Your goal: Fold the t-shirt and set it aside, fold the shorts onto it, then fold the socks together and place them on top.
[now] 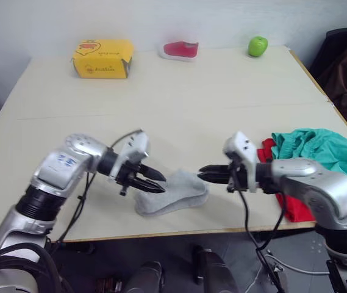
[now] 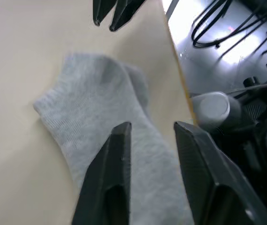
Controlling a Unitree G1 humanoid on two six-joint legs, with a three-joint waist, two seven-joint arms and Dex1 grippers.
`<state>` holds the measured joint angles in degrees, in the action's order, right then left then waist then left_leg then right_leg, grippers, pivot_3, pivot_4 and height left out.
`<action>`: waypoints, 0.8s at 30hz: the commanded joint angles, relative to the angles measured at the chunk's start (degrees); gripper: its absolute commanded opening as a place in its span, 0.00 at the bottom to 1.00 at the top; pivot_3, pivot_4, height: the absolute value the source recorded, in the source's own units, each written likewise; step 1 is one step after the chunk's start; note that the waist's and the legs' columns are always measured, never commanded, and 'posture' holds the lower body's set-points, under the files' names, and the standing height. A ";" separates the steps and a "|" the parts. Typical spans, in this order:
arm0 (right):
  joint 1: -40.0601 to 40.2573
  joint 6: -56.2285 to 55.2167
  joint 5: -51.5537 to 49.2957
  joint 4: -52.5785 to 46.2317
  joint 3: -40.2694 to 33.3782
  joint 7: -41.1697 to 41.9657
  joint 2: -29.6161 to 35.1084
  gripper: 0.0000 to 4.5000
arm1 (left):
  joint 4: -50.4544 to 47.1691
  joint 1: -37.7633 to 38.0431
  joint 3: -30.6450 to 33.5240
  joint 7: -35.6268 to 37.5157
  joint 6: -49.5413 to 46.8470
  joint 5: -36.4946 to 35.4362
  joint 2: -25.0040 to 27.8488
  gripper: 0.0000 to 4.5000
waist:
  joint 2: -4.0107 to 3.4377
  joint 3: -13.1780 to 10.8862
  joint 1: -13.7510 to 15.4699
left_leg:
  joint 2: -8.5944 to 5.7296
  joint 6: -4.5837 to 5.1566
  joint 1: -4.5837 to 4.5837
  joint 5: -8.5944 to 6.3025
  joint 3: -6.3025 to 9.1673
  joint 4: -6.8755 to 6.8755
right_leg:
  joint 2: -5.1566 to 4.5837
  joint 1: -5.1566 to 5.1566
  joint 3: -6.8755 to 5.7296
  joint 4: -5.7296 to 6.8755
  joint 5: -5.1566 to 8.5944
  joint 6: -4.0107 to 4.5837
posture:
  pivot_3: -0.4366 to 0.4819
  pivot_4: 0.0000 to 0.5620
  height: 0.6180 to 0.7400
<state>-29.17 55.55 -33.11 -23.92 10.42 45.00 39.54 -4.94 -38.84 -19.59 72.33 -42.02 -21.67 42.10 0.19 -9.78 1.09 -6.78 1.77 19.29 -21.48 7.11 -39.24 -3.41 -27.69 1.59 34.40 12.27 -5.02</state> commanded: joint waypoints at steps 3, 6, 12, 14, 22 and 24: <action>-5.30 -7.12 7.22 7.18 7.91 1.81 -4.12 0.00 | -1.43 1.69 -4.28 -3.19 3.86 6.35 -1.27 0.00 | 0.00 0.00 -0.45 | 0.01 -0.01 -0.02 0.00 -0.04 0.01 | 0.02 -0.02 0.03 0.02 0.00 0.00 | 0.48 0.27 1.00; -6.36 -10.46 11.19 11.72 11.73 2.62 -6.21 0.00 | -0.54 2.45 -6.75 -3.50 7.12 10.03 -1.27 0.00 | 0.01 0.01 -0.44 | 0.01 -0.01 -0.03 0.00 -0.04 -0.01 | 0.01 -0.01 0.03 0.04 0.00 0.00 | 0.48 0.27 1.00; -1.95 -16.85 18.14 14.83 15.90 5.66 -3.17 0.00 | -0.11 6.51 -7.14 -2.73 12.94 13.89 2.10 0.00 | 0.02 0.10 -0.01 | -0.01 -0.01 -0.04 0.00 -0.04 -0.01 | 0.00 0.01 0.02 -0.01 0.00 0.00 | 0.48 0.27 1.00; -0.18 -19.17 19.99 14.92 15.94 6.51 -1.46 0.00 | -0.98 7.74 -6.27 -2.24 13.31 13.59 3.58 0.00 | 0.02 0.16 0.06 | 0.01 -0.02 -0.11 -0.01 -0.03 0.00 | 0.01 0.07 0.01 -0.01 0.00 0.00 | 0.48 0.27 1.00; 4.07 -21.83 19.96 13.38 10.93 8.06 1.86 0.00 | -5.14 11.44 2.30 0.39 9.81 6.98 8.50 0.00 | 0.14 0.43 0.27 | 0.01 -0.02 -0.30 -0.01 -0.04 0.00 | 0.02 0.23 0.06 0.02 0.01 0.01 | 0.48 0.27 1.00; 3.91 -18.76 16.39 10.73 7.89 8.08 0.53 0.00 | -7.07 11.27 5.89 0.62 6.39 2.69 8.27 0.00 | 0.16 0.43 0.48 | 0.01 -0.01 -0.27 -0.01 -0.02 0.00 | 0.01 0.23 0.05 0.02 0.01 0.01 | 0.48 0.27 1.00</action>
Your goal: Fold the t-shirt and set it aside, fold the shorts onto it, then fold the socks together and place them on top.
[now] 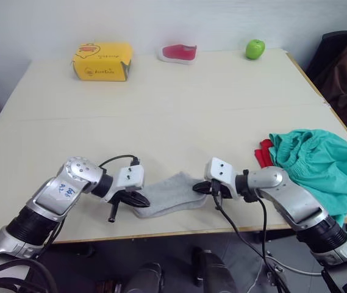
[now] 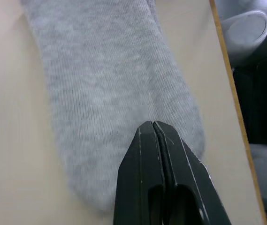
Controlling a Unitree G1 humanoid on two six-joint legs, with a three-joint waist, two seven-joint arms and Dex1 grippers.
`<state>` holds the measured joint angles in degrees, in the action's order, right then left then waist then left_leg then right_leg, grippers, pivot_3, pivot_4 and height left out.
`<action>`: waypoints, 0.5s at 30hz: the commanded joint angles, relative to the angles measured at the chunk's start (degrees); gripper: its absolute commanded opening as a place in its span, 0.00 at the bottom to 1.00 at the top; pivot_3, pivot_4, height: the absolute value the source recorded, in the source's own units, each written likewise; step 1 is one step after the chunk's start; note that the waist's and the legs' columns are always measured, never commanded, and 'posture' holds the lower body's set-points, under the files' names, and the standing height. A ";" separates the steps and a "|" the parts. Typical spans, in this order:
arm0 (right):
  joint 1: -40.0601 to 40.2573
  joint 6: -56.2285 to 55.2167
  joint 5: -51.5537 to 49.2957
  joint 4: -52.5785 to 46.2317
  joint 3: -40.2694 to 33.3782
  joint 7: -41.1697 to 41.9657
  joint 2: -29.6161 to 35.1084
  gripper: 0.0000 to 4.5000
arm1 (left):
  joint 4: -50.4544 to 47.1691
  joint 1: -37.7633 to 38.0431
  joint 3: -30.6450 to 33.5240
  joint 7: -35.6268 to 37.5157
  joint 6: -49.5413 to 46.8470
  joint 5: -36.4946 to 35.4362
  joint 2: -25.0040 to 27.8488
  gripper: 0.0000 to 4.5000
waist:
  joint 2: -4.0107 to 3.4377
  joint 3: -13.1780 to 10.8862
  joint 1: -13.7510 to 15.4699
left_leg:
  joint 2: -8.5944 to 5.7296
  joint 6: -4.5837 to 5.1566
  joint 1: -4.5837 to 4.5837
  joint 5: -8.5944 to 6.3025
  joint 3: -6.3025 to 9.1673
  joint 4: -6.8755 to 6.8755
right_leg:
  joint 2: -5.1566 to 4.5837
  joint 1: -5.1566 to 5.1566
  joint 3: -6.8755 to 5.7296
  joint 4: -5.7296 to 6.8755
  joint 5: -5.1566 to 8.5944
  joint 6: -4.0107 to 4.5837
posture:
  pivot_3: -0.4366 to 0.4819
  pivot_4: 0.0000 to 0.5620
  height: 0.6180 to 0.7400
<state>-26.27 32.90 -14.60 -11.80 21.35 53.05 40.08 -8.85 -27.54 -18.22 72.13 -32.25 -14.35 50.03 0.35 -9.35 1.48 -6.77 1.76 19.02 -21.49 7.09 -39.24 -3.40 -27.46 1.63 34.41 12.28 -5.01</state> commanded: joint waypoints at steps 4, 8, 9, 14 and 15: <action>-1.89 11.25 -9.26 -6.35 -7.59 -0.98 -4.06 0.00 | -6.22 -2.23 8.76 -1.61 -10.44 -10.80 -2.54 0.00 | 0.02 -0.02 0.00 | 0.00 0.03 0.17 0.00 0.06 -0.05 | -0.01 -0.08 -0.03 -0.01 -0.01 -0.01 | 0.48 0.27 1.00; -3.74 13.28 -9.33 -6.74 -5.76 -1.54 -6.50 0.00 | -5.04 -3.57 6.23 -5.16 -12.91 -9.21 -5.27 0.00 | 0.02 -0.02 -0.24 | 0.01 0.01 0.17 -0.01 0.06 -0.04 | 0.01 -0.12 -0.04 0.00 -0.01 -0.01 | 0.48 0.27 1.00; -3.85 12.18 -7.78 -5.90 -4.16 -1.60 -6.75 0.00 | -4.24 -3.46 4.75 -6.32 -12.68 -7.62 -5.76 0.00 | 0.02 -0.02 -0.29 | 0.02 0.00 0.16 -0.02 0.06 -0.02 | 0.02 -0.12 -0.04 -0.01 -0.01 -0.01 | 0.48 0.27 1.00; -3.18 5.97 0.37 -1.11 2.83 -1.05 -5.60 0.00 | -1.52 -0.86 -1.12 -8.62 -8.97 -1.29 -5.71 0.00 | 0.02 -0.02 -0.31 | 0.01 0.00 0.17 -0.01 0.00 0.01 | 0.02 -0.16 -0.01 -0.02 0.00 -0.01 | 0.48 0.27 1.00; -2.44 4.46 2.03 -0.29 3.87 -0.63 -4.52 0.00 | -1.17 0.25 -1.78 -8.43 -6.92 0.22 -4.68 0.00 | 0.02 -0.02 -0.28 | 0.01 0.00 0.17 -0.01 -0.01 0.02 | 0.03 -0.17 0.00 -0.02 0.00 -0.01 | 0.48 0.27 1.00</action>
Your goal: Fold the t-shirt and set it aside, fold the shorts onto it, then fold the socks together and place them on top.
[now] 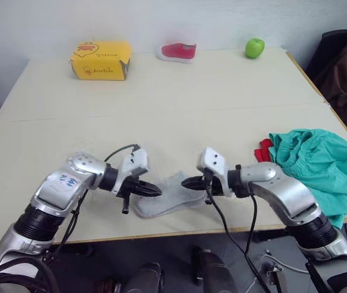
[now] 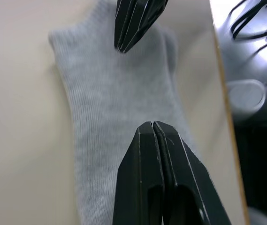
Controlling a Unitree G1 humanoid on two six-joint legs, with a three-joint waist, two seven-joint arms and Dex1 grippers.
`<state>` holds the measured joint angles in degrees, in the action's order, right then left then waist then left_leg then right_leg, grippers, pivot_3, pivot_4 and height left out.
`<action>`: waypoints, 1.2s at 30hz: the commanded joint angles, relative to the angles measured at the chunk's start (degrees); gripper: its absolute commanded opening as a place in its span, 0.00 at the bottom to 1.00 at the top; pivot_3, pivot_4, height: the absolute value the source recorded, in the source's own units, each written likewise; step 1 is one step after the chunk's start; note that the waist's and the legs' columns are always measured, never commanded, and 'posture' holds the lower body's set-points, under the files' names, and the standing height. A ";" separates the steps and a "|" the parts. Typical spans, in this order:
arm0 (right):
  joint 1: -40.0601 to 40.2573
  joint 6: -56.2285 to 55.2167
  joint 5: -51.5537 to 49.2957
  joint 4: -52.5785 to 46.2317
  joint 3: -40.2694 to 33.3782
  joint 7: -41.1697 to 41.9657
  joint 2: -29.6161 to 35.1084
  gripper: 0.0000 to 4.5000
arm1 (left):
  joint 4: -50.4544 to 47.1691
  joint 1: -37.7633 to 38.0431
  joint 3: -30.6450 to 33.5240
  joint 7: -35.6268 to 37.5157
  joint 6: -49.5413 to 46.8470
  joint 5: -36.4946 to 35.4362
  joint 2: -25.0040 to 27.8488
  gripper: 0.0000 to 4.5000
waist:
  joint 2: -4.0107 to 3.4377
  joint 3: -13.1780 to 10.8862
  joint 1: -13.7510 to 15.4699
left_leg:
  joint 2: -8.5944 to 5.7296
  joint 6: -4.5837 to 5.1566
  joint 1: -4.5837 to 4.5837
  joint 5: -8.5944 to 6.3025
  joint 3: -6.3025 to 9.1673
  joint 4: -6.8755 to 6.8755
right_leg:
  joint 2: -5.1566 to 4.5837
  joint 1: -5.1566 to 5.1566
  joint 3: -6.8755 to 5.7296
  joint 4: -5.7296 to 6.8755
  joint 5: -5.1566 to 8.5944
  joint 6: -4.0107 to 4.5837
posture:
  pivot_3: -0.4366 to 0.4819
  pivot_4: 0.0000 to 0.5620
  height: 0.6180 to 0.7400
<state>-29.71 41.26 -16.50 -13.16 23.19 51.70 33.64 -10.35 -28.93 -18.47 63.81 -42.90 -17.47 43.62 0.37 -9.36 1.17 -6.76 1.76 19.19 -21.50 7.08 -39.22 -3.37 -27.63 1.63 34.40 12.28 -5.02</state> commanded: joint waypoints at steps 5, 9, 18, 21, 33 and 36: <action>4.87 -8.78 7.56 2.14 2.24 2.19 6.02 0.00 | -1.17 6.90 1.77 0.92 5.84 3.22 6.99 0.00 | 0.04 0.28 0.08 | 0.01 -0.01 -0.13 0.00 0.00 0.03 | 0.00 0.11 0.01 -0.04 0.00 0.01 | 0.48 0.27 1.00; 6.88 -9.47 7.19 1.12 0.82 2.14 6.14 0.00 | -4.56 11.41 10.38 0.38 1.51 -3.20 8.74 0.00 | 0.05 0.62 0.10 | 0.08 -0.03 -0.25 -0.03 0.00 0.09 | 0.06 0.20 0.03 -0.20 0.02 0.03 | 0.48 0.27 1.00; 8.14 -9.29 6.76 -0.04 -0.01 1.91 3.95 0.00 | -14.64 25.78 29.83 -5.93 -16.03 -18.15 7.51 0.09 | 0.14 0.69 0.14 | 0.13 0.00 -0.24 -0.09 0.00 0.08 | 0.10 0.21 0.03 -0.15 0.02 0.03 | 0.48 0.27 1.00; 8.17 -9.66 7.10 0.46 0.26 2.07 3.63 0.00 | -14.46 28.50 35.79 -10.71 -23.01 -23.99 2.74 0.27 | 0.14 0.69 0.15 | 0.21 -0.05 -0.26 -0.12 -0.01 0.09 | 0.18 0.22 0.03 -0.23 0.04 0.06 | 0.48 0.27 1.00; 7.42 -9.27 6.94 0.94 -0.06 3.10 2.96 0.00 | -7.37 25.25 39.59 -27.55 -39.73 -30.48 -14.54 0.75 | 0.00 0.86 0.41 | 0.58 -0.14 -1.25 -0.52 -0.02 0.12 | 0.60 1.27 0.06 -0.56 0.11 0.19 | 0.48 0.27 1.00; 7.25 -8.76 6.81 0.86 -0.30 3.10 2.75 0.00 | -4.95 22.14 37.95 -30.24 -42.15 -30.15 -18.02 0.75 | -0.13 0.99 0.53 | 0.58 -0.15 -1.26 -0.52 -0.03 0.11 | 0.60 1.26 0.05 -0.56 0.11 0.20 | 0.48 0.27 1.00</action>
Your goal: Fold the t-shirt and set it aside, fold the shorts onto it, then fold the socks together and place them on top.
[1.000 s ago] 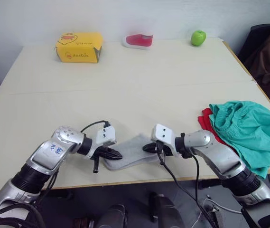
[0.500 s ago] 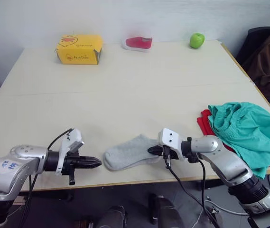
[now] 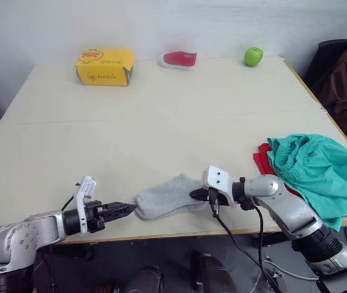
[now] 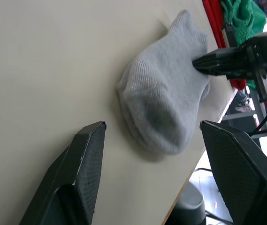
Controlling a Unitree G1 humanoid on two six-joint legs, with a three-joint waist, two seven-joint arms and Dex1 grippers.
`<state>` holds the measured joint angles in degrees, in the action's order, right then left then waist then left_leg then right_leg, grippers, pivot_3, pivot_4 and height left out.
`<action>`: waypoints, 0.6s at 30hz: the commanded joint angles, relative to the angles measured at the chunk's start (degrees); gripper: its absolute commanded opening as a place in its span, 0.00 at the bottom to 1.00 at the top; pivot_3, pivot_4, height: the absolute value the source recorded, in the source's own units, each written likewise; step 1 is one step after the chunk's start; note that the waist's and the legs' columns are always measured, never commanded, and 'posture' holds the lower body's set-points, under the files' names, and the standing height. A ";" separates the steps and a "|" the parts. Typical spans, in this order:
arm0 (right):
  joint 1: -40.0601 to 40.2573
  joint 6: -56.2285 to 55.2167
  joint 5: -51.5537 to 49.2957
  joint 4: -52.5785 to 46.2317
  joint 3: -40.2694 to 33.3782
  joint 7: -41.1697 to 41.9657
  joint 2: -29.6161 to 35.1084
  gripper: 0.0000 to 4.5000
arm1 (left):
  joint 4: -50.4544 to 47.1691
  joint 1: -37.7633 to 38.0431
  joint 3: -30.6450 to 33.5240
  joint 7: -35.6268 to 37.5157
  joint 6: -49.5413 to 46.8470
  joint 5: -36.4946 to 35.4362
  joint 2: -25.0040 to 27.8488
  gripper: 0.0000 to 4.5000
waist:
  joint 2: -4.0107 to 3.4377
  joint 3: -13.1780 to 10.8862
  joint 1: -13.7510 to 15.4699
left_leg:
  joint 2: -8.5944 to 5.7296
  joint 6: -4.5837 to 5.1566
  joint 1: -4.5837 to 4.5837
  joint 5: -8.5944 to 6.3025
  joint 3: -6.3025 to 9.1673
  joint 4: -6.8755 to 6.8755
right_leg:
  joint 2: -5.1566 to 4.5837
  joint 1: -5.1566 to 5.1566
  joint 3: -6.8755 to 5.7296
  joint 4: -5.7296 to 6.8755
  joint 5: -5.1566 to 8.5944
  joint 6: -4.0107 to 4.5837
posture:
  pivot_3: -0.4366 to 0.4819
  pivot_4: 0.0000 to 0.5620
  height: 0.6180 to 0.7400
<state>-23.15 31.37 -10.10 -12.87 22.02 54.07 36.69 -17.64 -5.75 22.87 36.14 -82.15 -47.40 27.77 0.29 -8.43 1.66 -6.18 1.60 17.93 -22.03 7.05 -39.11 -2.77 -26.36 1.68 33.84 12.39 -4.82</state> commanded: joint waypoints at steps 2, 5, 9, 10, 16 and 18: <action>0.64 1.28 0.43 0.54 0.82 0.68 -0.39 0.00 | 3.33 -2.80 -4.13 -3.33 -4.47 -0.52 -3.38 0.75 | -0.13 0.10 0.05 | 0.00 0.00 -0.02 0.00 0.00 0.00 | 0.00 0.01 0.01 0.01 0.00 0.00 | 0.48 0.27 1.00; 0.54 1.34 0.55 0.51 0.80 0.63 -0.42 0.00 | 4.16 -5.13 -6.18 -3.53 -6.35 -0.83 -3.75 0.75 | -0.15 0.12 -0.03 | 0.00 -0.02 -0.03 -0.01 -0.01 0.00 | 0.01 0.01 0.02 0.01 0.00 0.00 | 0.48 0.27 1.00; 0.42 1.51 0.68 0.46 0.68 0.51 -0.38 0.00 | 5.09 -7.54 -9.25 -5.24 -8.23 0.47 -3.68 0.75 | -0.17 0.13 0.01 | 0.00 -0.04 -0.03 -0.02 -0.01 0.00 | 0.02 0.00 0.03 0.01 0.00 0.01 | 0.48 0.27 1.00; 0.45 1.54 0.72 0.43 0.64 0.45 -0.35 0.00 | 5.36 -7.90 -9.57 -5.45 -8.08 0.72 -3.47 0.75 | -0.21 0.16 0.01 | 0.00 -0.04 -0.03 -0.02 -0.01 0.00 | 0.02 0.00 0.03 0.01 0.00 0.00 | 0.48 0.27 1.00; 0.54 1.51 0.86 0.72 0.49 0.18 -0.46 0.00 | 5.70 -9.21 -6.56 -4.66 -8.47 -0.78 -2.74 0.62 | -0.25 0.18 -0.10 | 0.00 -0.05 -0.03 -0.02 -0.01 0.00 | 0.02 0.00 0.03 -0.01 0.01 0.01 | 0.48 0.27 1.00; 0.51 1.42 0.97 0.95 0.48 0.07 -0.61 0.00 | 4.80 -9.57 -5.34 -4.43 -9.44 -1.85 -2.76 0.49 | -0.24 0.18 -0.19 | 0.04 -0.08 -0.03 -0.04 -0.01 0.00 | 0.07 -0.02 0.04 0.00 0.01 0.02 | 0.48 0.27 1.00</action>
<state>-23.32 32.10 -10.11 -12.79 22.00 54.12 36.07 -12.49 -15.55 17.11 31.41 -89.69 -47.70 25.05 0.05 -8.25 1.47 -6.13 1.51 17.91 -22.08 7.04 -39.11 -2.69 -26.41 1.72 33.84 12.41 -4.79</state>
